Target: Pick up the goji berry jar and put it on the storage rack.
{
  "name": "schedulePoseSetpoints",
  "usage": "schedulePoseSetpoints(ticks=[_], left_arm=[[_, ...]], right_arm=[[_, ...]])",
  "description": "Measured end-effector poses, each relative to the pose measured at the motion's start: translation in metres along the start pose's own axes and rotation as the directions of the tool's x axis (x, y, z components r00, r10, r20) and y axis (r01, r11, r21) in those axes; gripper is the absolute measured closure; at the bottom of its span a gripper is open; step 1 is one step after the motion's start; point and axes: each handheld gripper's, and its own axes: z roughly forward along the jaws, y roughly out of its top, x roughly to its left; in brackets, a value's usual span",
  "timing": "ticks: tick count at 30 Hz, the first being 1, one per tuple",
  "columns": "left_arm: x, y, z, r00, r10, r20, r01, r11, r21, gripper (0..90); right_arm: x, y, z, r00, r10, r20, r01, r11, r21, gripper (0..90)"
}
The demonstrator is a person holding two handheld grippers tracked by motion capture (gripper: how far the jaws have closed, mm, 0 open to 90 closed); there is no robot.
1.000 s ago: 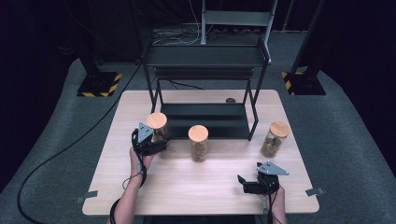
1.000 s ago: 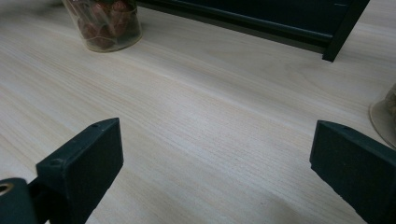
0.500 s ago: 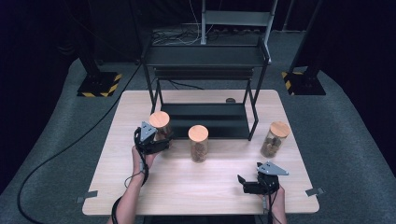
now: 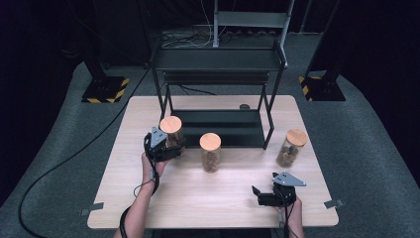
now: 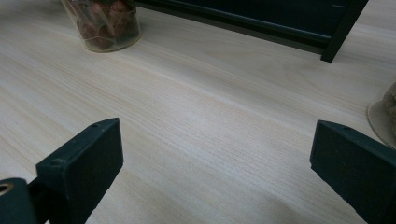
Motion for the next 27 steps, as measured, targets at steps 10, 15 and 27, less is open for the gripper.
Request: schedulePoseSetpoints(ticks=[10, 15, 27], left_arm=[[-0.003, 0.007, 0.006, 0.9999, 0.003, 0.012, -0.003, 1.0000, -0.004, 24.6], [-0.003, 0.009, 0.008, 0.9999, 0.004, 0.012, -0.004, 1.0000, -0.006, 24.6], [-0.002, 0.016, 0.015, 0.9999, 0.005, 0.010, -0.005, 0.9999, -0.009, 24.6]], right_arm=[[0.000, 0.000, 0.000, 1.0000, 0.001, -0.001, -0.001, 1.000, -0.001, 1.8], [0.000, 0.000, 0.000, 1.0000, 0.000, -0.002, 0.000, 1.000, 0.001, 1.8], [0.000, 0.000, 0.000, 1.0000, -0.004, 0.000, 0.004, 1.000, 0.002, 1.8]])
